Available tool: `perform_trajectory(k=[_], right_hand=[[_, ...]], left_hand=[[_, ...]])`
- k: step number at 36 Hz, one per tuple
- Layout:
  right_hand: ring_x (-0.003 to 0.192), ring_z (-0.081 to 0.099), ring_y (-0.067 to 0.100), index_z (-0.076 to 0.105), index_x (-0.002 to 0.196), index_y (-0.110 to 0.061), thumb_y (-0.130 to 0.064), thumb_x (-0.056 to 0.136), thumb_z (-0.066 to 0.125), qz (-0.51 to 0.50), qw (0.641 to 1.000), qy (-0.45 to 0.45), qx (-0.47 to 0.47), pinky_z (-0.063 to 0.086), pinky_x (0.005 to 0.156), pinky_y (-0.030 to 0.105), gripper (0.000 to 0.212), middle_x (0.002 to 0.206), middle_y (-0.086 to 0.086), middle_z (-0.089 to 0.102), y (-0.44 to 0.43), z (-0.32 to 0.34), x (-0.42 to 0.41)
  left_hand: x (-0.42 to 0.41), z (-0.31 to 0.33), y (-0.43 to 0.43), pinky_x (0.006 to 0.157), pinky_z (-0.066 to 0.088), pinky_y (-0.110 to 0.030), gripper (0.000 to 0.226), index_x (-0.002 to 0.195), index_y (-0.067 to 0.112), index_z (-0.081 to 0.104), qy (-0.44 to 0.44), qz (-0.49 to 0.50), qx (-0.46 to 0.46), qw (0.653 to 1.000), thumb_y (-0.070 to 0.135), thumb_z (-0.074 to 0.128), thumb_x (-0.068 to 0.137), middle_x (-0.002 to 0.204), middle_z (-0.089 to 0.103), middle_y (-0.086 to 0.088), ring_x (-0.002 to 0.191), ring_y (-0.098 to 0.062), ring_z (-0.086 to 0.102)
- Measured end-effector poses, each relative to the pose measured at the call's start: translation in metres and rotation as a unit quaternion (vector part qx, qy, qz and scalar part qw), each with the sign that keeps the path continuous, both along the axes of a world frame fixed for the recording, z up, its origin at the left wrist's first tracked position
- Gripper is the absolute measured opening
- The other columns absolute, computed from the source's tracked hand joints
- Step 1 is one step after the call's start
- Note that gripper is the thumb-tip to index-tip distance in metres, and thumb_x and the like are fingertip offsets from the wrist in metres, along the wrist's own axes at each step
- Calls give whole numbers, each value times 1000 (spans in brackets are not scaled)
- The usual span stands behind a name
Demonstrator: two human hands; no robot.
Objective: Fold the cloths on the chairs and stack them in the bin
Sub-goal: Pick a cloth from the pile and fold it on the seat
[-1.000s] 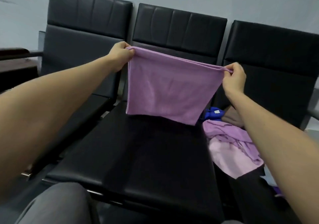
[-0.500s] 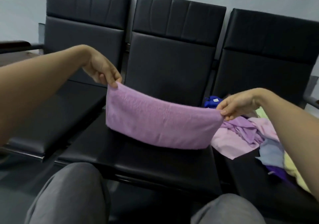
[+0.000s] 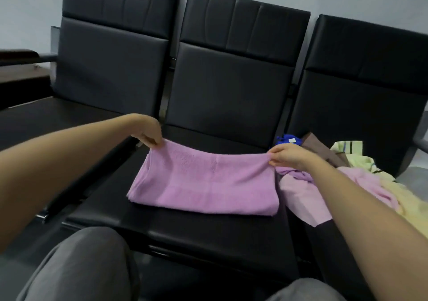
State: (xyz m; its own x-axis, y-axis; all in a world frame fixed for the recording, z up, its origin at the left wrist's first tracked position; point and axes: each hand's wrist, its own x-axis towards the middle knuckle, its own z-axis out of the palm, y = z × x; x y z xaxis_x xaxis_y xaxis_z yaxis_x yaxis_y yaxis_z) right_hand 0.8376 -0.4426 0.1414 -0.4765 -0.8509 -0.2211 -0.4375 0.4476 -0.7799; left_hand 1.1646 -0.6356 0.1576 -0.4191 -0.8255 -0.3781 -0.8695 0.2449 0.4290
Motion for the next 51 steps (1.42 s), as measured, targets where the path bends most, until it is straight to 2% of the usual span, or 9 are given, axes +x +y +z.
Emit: perform_trajectory(k=[2, 5, 10, 16, 28, 35, 39, 44, 51], right_hand=[[100, 53, 16, 54, 124, -11, -2, 95, 52, -4, 1000, -17, -7, 49, 81, 22, 31, 117, 5, 49, -8, -7, 2], [118, 43, 23, 42, 138, -23, -20, 96, 53, 21, 993, 24, 111, 39, 95, 35, 43, 130, 3, 42, -16, -19, 9], [110, 49, 21, 55, 124, -16, -19, 96, 47, 58, 983, 118, 131, 40, 94, 35, 29, 131, 7, 52, -24, -41, 22], [98, 51, 16, 58, 121, -12, -11, 91, 49, 76, 983, 163, 45, 41, 82, 25, 32, 122, 8, 57, -32, -70, 33], [120, 50, 27, 54, 128, -16, -11, 91, 47, 28, 961, 267, -70, 37, 103, 39, 38, 133, 7, 51, -23, -100, 68], [126, 45, 28, 47, 134, -12, -11, 93, 46, 53, 979, 197, -27, 36, 107, 42, 42, 139, 11, 46, -11, -120, 71], [131, 42, 22, 41, 141, -11, -10, 96, 43, 20, 988, 141, -67, 32, 106, 29, 45, 145, 8, 43, -2, -125, 69], [96, 53, 17, 56, 119, -8, -1, 89, 40, -15, 986, 130, -102, 39, 81, 24, 34, 123, 13, 54, 1, -120, 64], [121, 39, 23, 50, 127, -20, 17, 77, 37, 129, 968, 214, 2, 36, 104, 32, 63, 135, 8, 34, 21, -118, 55]], left_hand=[[-10, -10, -4, 58, 53, -25, 6, 92, 11, 59, 8, 26, -12, 1000, 6, 56, 90, 69, 52, -5, 57, -17, 53], [-23, -28, -2, 66, 52, -30, 50, 134, 10, 38, -58, 15, -26, 998, 13, 59, 89, 80, 53, -10, 66, -20, 53], [-53, -60, 9, 100, 42, -42, 59, 144, 16, 31, -38, -117, -191, 974, 26, 53, 91, 146, 34, -11, 125, -32, 45], [-79, -114, 50, 116, -5, -52, 53, 148, 47, 7, -111, -324, -150, 928, 55, 25, 98, 160, -6, 9, 147, -21, -6], [-125, -136, 71, 106, -13, -67, 56, 151, 36, 1, -58, 91, -102, 989, 50, 14, 98, 160, -10, -1, 143, -41, -14], [-163, -121, 93, 117, 10, -43, 51, 146, 20, 34, 317, 224, 123, 913, 24, 38, 95, 158, 15, -7, 146, -28, 12], [-134, -109, 96, 68, 46, -25, 38, 125, 3, 56, 454, 196, 108, 862, 0, 38, 92, 130, 56, -15, 101, -28, 61], [-64, -129, 72, 79, 39, -23, 35, 109, 9, 64, 304, 87, -181, 931, -3, 42, 84, 116, 59, -9, 101, -24, 57], [-23, -135, 53, 104, 39, -40, 63, 136, 16, 46, 117, -148, -162, 969, -10, 45, 79, 135, 40, -12, 118, -32, 48]])
